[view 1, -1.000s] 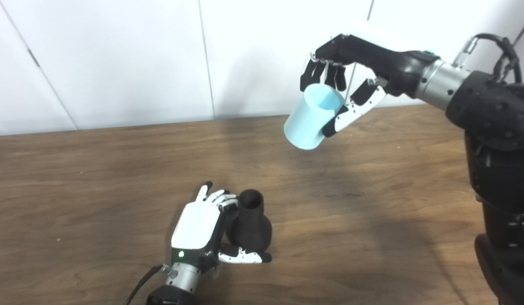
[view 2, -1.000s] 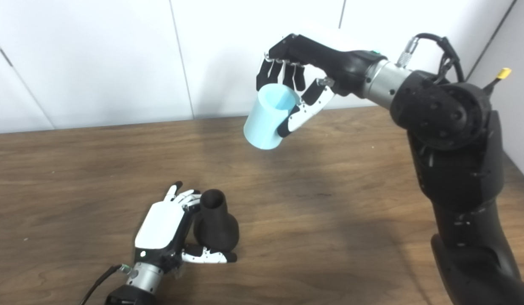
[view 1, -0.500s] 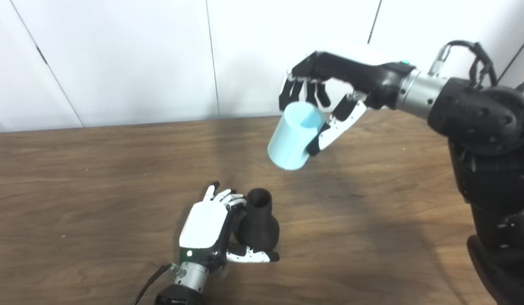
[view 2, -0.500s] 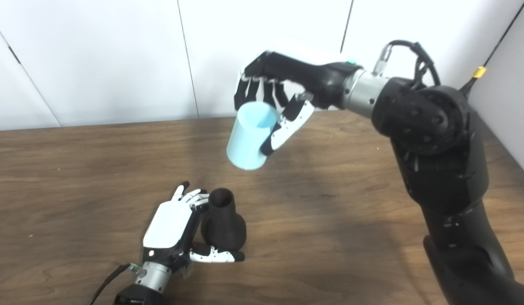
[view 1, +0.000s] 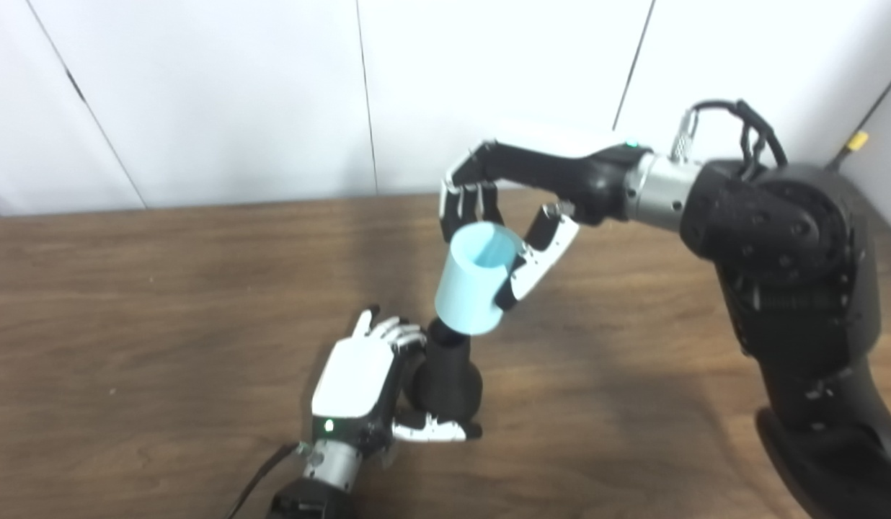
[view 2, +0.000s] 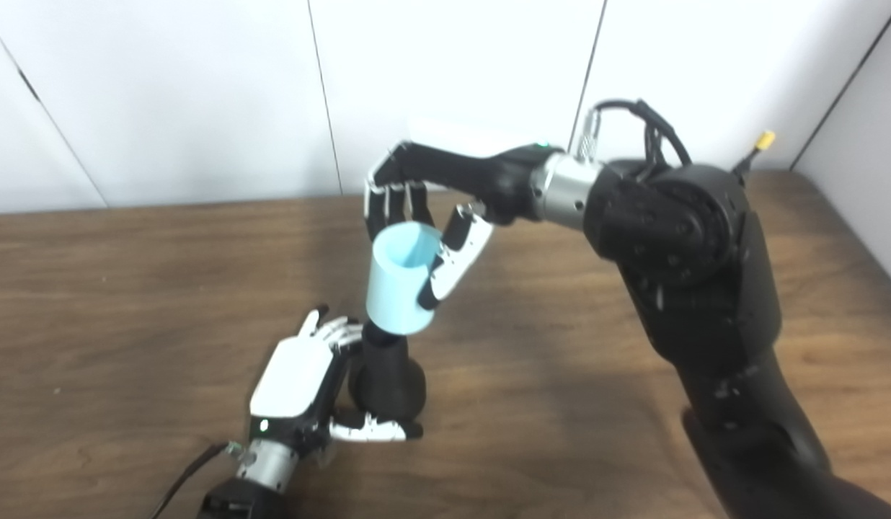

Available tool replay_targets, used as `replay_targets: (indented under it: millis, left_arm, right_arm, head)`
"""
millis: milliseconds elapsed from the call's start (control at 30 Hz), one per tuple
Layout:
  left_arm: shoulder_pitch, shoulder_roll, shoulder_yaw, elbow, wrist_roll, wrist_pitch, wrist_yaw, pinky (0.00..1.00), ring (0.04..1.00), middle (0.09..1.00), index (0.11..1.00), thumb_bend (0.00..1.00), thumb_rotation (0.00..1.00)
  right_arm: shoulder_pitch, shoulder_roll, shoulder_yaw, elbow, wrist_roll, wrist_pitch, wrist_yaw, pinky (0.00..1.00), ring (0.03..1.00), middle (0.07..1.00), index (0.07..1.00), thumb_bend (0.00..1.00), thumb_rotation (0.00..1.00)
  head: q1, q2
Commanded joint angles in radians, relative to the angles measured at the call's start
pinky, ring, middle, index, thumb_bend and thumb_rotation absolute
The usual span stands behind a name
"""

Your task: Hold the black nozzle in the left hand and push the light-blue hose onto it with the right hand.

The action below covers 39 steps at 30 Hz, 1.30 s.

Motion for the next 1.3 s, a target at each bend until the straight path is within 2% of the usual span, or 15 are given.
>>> replay_targets:
  millis: [0,367,500,533,633,733,867,933,1067,1267]
  left_arm:
    - [0.028,-0.003,-0.030,0.006,0.016,-0.002,-0.051,1.00,0.854,0.758,0.483,0.52,0.05]
    - [0.023,-0.005,-0.037,0.012,0.016,0.006,-0.044,1.00,0.853,0.758,0.483,0.52,0.05]
    - [0.023,-0.006,-0.038,0.012,0.016,0.004,-0.039,1.00,0.851,0.756,0.483,0.52,0.05]
    - [0.023,-0.006,-0.038,0.012,0.016,0.005,-0.039,1.00,0.852,0.756,0.483,0.52,0.05]
    - [0.024,-0.007,-0.038,0.005,0.016,0.010,-0.047,1.00,0.855,0.760,0.483,0.52,0.05]
    - [0.024,-0.007,-0.039,0.001,0.016,0.015,-0.053,1.00,0.857,0.761,0.483,0.52,0.05]
    - [0.024,-0.011,-0.041,0.001,0.019,0.017,-0.051,1.00,0.854,0.758,0.482,0.52,0.05]
    - [0.024,-0.012,-0.043,0.001,0.020,0.019,-0.051,1.00,0.853,0.756,0.483,0.52,0.05]
    - [0.024,-0.015,-0.043,0.003,0.021,0.021,-0.050,1.00,0.854,0.756,0.483,0.52,0.05]
    - [0.025,-0.018,-0.044,0.005,0.027,0.021,-0.047,1.00,0.853,0.755,0.482,0.52,0.05]
  right_arm:
    - [-0.062,0.015,-0.031,-0.017,-0.027,0.002,0.024,0.33,0.390,0.471,0.523,0.52,0.00]
    - [-0.070,0.023,-0.031,-0.020,-0.048,0.002,0.034,0.34,0.395,0.471,0.526,0.52,0.00]
    - [-0.074,0.011,-0.017,-0.024,-0.048,0.002,0.040,0.52,0.427,0.465,0.506,0.52,0.00]
    - [-0.072,0.009,-0.016,-0.022,-0.040,0.002,0.036,0.51,0.429,0.465,0.508,0.52,0.00]
    - [-0.072,-0.006,-0.008,-0.014,-0.003,0.001,0.023,0.36,0.394,0.464,0.523,0.52,0.00]
    - [-0.072,0.004,-0.014,-0.014,-0.024,0.002,0.046,0.30,0.374,0.454,0.529,0.52,0.00]
    - [-0.065,-0.007,0.003,-0.019,-0.013,0.001,0.022,0.30,0.368,0.457,0.531,0.52,0.00]
    - [-0.061,-0.010,0.017,-0.022,-0.015,0.001,0.017,0.36,0.373,0.452,0.530,0.52,0.00]
    - [-0.052,-0.003,0.018,-0.017,-0.005,0.001,0.017,0.29,0.373,0.451,0.526,0.52,0.00]
    - [-0.044,0.005,0.016,-0.010,0.006,0.001,0.016,0.30,0.391,0.478,0.517,0.52,0.00]
  head:
    - [0.000,0.002]
    - [0.004,0.004]
    - [0.006,0.008]
    - [0.006,0.008]
    - [0.007,0.010]
    - [0.004,0.011]
    - [0.006,0.013]
    - [0.007,0.013]
    - [0.009,0.014]
    - [0.007,0.016]
